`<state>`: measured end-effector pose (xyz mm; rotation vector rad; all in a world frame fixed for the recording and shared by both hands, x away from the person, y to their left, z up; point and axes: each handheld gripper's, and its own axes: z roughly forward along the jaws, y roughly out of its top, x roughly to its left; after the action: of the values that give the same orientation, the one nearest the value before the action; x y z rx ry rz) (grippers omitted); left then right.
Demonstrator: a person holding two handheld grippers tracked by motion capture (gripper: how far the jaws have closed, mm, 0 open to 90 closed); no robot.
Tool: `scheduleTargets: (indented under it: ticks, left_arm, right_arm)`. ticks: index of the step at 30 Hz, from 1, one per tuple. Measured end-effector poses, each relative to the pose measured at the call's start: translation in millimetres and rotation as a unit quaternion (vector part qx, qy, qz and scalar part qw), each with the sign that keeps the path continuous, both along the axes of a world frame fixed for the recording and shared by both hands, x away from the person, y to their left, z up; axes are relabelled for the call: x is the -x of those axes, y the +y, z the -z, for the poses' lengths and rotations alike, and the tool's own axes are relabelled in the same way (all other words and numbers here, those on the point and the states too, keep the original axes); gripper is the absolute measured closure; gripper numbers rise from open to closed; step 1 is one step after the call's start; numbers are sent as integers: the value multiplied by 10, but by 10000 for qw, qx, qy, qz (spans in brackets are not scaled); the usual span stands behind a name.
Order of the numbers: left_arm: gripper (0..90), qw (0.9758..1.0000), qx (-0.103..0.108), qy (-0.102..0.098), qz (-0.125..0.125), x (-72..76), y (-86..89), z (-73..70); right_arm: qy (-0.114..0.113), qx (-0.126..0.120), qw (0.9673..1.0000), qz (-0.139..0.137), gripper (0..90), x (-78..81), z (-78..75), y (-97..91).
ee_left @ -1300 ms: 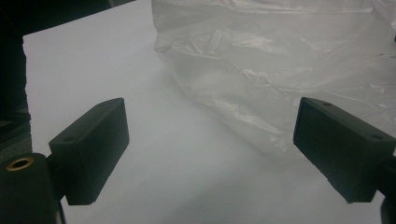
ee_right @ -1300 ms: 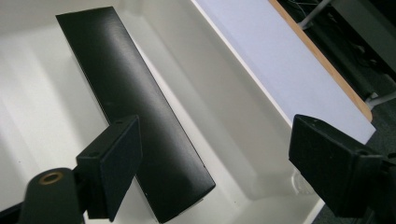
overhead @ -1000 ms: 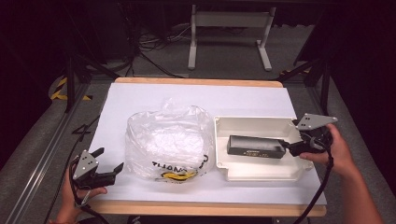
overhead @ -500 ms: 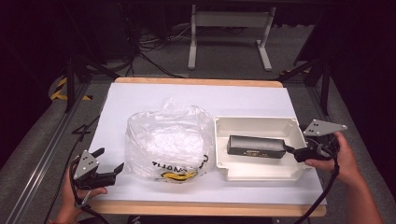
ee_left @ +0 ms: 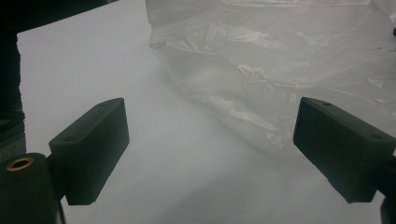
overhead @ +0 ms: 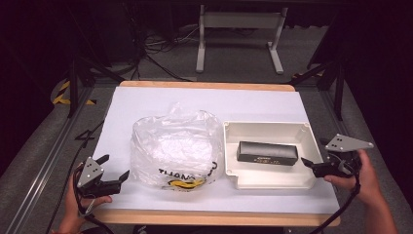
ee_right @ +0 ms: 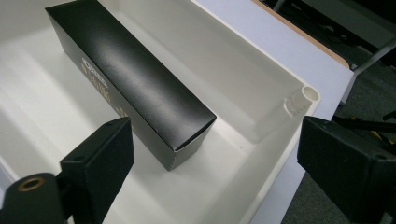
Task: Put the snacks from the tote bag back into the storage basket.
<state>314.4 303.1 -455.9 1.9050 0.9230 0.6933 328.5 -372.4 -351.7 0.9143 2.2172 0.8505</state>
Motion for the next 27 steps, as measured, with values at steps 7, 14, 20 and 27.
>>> scheduleTargets:
  ticks: [7,14,20,27]
  left_arm:
    - [113,10000,-1,-6,-6,-2,2,2]
    - [113,10000,-2,6,-9,-2,8,3]
    - [113,10000,-3,5,0,-4,10,4]
    - [114,10000,6,11,4,-3,11,5]
  right_arm:
    - [-82,-248,9996,119,104,82,118,-82]
    - [-196,-412,9986,260,86,147,210,-127]
    - [-337,-504,9975,363,66,202,298,-141]
    - [-486,-663,9954,492,58,236,395,-166]
